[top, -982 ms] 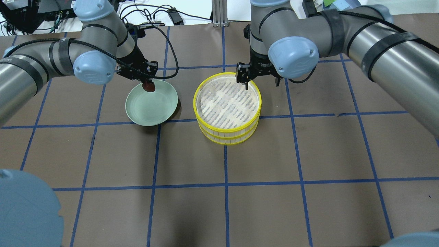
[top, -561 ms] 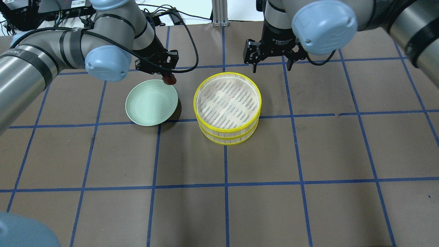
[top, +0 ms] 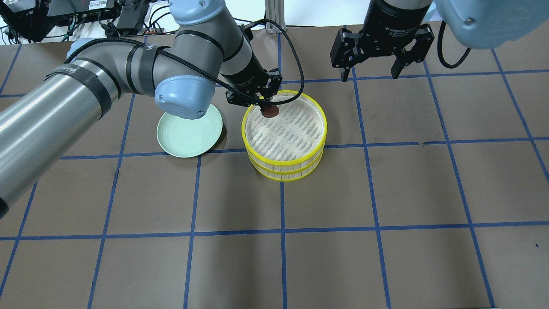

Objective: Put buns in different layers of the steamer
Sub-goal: 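Lower the brown bun into the top tier with the left gripper, release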

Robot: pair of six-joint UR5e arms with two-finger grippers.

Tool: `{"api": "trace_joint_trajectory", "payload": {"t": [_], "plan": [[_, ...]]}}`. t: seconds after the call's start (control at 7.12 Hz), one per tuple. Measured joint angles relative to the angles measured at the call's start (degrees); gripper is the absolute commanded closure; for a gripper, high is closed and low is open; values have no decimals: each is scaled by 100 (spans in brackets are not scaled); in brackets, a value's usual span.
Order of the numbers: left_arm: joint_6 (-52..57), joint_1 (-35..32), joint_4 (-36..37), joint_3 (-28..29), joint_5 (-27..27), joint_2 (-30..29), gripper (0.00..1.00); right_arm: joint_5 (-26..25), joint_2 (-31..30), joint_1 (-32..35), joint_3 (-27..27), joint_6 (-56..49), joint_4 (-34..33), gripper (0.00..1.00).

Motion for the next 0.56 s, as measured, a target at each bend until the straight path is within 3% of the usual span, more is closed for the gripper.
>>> {"api": "trace_joint_trajectory", "payload": {"t": [0.28,0.56], "plan": [[2,-22,7,13,-2,18,0,19,-251,-5,369,-74,-40,4],[783,249,-422,87,308,211,0,21,-456,-6,684,-85,-272,0]]}}
